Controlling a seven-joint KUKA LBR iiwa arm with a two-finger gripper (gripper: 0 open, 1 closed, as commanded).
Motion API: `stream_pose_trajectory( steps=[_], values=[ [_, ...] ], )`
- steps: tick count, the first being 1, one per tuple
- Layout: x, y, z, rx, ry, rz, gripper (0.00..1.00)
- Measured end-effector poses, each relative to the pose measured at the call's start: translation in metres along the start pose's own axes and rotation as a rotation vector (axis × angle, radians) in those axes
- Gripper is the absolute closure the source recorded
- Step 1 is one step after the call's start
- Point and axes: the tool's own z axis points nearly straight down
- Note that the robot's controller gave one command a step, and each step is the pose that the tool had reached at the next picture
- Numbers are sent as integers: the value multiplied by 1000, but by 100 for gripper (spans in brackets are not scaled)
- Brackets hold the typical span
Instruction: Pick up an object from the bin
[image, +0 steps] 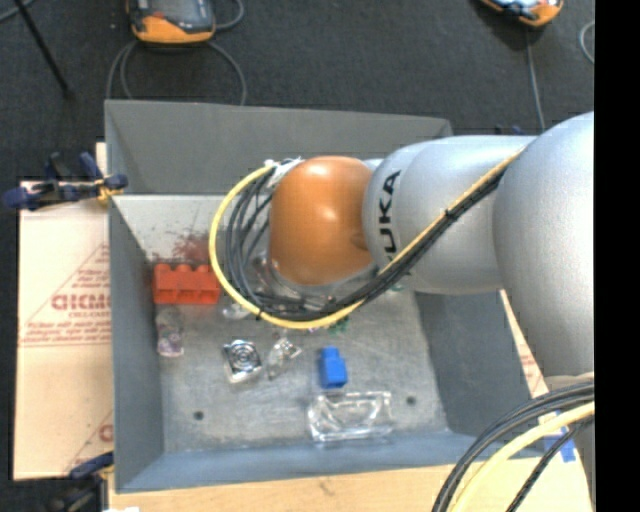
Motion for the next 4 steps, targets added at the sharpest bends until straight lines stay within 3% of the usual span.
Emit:
stream_pose_trajectory(
  steps=[1,2,3,4],
  values=[
    [-13,8,44,0,4,-133,0],
    [-14,7,42,-2,0,-126,0],
    [-15,7,39,-2,1,-124,100],
    [-17,4,-20,2,-3,-114,100]
  ],
)
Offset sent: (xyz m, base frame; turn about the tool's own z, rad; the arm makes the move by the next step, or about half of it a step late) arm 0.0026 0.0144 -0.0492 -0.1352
